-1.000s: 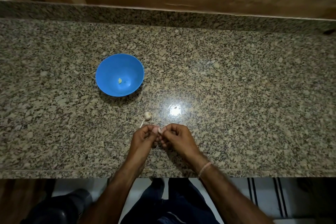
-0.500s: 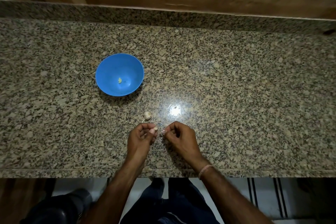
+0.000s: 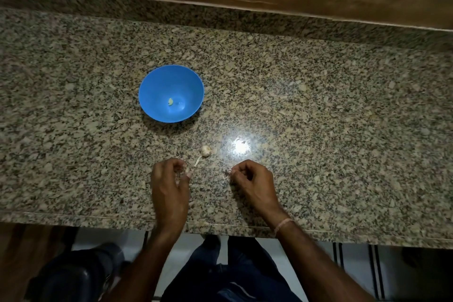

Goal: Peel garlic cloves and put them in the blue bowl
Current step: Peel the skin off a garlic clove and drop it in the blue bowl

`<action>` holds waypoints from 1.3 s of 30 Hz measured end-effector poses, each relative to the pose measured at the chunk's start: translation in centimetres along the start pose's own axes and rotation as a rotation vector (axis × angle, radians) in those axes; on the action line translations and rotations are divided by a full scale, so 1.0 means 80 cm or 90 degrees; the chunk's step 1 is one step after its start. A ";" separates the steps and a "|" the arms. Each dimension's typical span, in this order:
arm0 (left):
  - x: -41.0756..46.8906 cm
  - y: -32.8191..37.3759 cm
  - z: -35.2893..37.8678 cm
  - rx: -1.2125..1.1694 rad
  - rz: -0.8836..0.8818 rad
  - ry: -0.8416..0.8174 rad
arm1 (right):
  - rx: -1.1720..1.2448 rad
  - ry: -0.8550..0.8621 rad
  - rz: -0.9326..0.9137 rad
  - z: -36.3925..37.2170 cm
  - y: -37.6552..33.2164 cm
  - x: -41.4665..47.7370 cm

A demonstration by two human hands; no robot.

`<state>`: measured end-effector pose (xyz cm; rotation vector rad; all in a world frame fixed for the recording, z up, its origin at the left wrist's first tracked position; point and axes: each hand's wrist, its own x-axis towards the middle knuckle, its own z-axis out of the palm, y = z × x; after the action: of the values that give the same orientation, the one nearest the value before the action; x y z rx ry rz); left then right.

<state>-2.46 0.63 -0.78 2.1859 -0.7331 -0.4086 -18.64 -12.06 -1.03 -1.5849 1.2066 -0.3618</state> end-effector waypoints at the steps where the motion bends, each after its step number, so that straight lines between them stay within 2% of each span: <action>1: -0.006 0.009 0.003 -0.011 0.020 -0.010 | 0.018 -0.008 0.010 0.000 -0.001 0.000; 5: -0.023 0.046 0.029 -0.150 -0.024 -0.183 | 0.113 -0.077 0.024 0.000 -0.008 -0.003; 8: -0.021 0.054 0.040 -0.235 -0.076 -0.169 | 0.214 -0.117 0.048 -0.003 -0.013 -0.006; 12: -0.015 0.045 0.037 -0.278 -0.139 -0.143 | 0.217 -0.138 0.027 -0.008 -0.012 -0.010; 15: -0.014 0.036 0.034 -0.317 -0.203 -0.097 | 0.040 -0.013 -0.090 -0.009 0.001 -0.015; 17: -0.016 0.031 0.031 -0.341 -0.228 -0.074 | -0.123 0.013 -0.154 0.002 0.010 -0.020; 19: -0.017 0.026 0.028 -0.343 -0.234 -0.063 | -0.204 0.012 -0.184 0.020 0.012 -0.021; 24: -0.019 0.020 0.030 -0.325 -0.225 -0.063 | -0.160 0.043 -0.174 0.035 -0.011 0.018; 31: -0.017 0.024 0.033 -0.338 -0.230 -0.067 | -0.187 0.072 -0.193 0.015 -0.043 0.080; 35: -0.013 0.024 0.033 -0.331 -0.220 -0.064 | -0.165 0.033 -0.207 0.008 -0.044 0.097; 39: -0.015 0.025 0.034 -0.330 -0.217 -0.061 | -0.294 -0.007 -0.305 0.014 -0.040 0.120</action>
<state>-5.47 -1.27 -0.95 1.7984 -0.2546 -0.7862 -11.96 -19.64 -1.96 -2.2826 0.9286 -0.3943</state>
